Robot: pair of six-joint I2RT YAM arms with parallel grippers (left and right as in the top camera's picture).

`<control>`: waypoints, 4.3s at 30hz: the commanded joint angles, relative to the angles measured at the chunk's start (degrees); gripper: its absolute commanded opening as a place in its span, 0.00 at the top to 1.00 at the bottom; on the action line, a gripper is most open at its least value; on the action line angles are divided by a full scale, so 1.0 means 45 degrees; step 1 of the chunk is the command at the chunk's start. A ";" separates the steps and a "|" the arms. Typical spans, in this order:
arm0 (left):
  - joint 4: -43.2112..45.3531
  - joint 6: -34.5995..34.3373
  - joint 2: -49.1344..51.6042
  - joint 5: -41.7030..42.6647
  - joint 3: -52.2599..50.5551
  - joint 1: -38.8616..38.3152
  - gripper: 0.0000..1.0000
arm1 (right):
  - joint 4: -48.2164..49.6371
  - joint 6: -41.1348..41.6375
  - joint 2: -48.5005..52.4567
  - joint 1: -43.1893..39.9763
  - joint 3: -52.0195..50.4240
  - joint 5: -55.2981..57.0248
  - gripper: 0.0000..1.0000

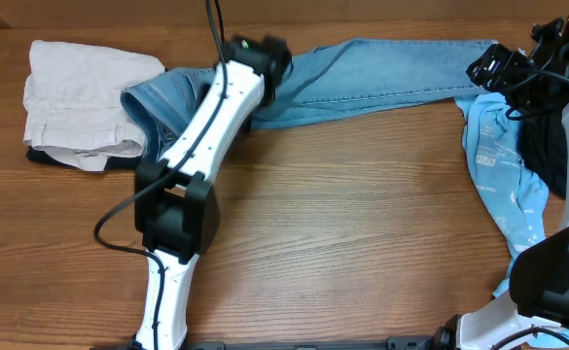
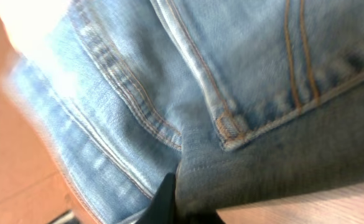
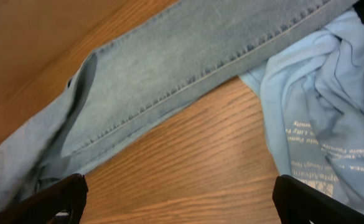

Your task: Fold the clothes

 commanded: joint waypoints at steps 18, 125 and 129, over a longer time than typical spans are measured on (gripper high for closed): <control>-0.0874 0.1379 -0.5989 0.3201 0.8592 -0.0471 0.96 | -0.2458 -0.0102 -0.5338 -0.0544 0.0058 -0.0821 0.02; -0.0733 0.1685 -0.7310 -0.1064 0.8437 -0.2929 0.96 | -0.4726 -0.2278 0.0495 -0.1851 1.1521 -0.0656 0.96; 0.0092 0.1588 -0.5396 -0.0670 0.8437 -0.1341 0.96 | -0.3342 -0.2278 0.2662 -0.1773 1.1521 -0.1132 0.96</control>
